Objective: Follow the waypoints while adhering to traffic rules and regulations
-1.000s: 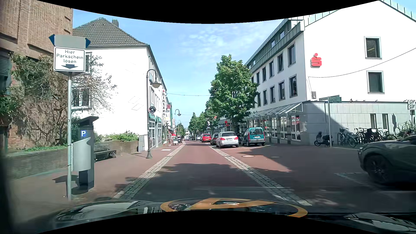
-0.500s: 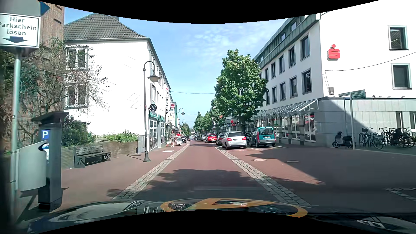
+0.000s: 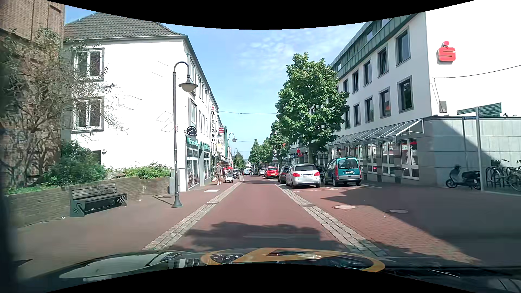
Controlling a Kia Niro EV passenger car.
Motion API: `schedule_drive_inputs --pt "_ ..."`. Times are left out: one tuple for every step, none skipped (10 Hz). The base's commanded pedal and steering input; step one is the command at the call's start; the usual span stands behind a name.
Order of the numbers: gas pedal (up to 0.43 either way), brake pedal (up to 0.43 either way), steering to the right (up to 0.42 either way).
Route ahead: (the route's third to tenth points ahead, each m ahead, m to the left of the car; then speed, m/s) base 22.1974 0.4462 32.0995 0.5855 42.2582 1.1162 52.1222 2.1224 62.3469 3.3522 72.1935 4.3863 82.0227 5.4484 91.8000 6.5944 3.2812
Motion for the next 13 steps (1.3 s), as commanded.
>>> schedule_drive_inputs --pt "0.0 0.0 -0.076" --pt "0.0 0.0 -0.075" --pt "0.0 0.0 -0.074" --pt "0.0 0.0 -0.072" --pt "0.0 0.0 -0.072" --pt "0.0 0.0 -0.071" --pt "0.0 0.0 -0.071" --pt "0.0 0.0 -0.069" --pt "0.0 0.0 -0.069" --pt "0.0 0.0 -0.069" --pt "0.0 0.0 -0.068" --pt "0.0 0.0 -0.069" --pt "0.0 0.0 -0.069"
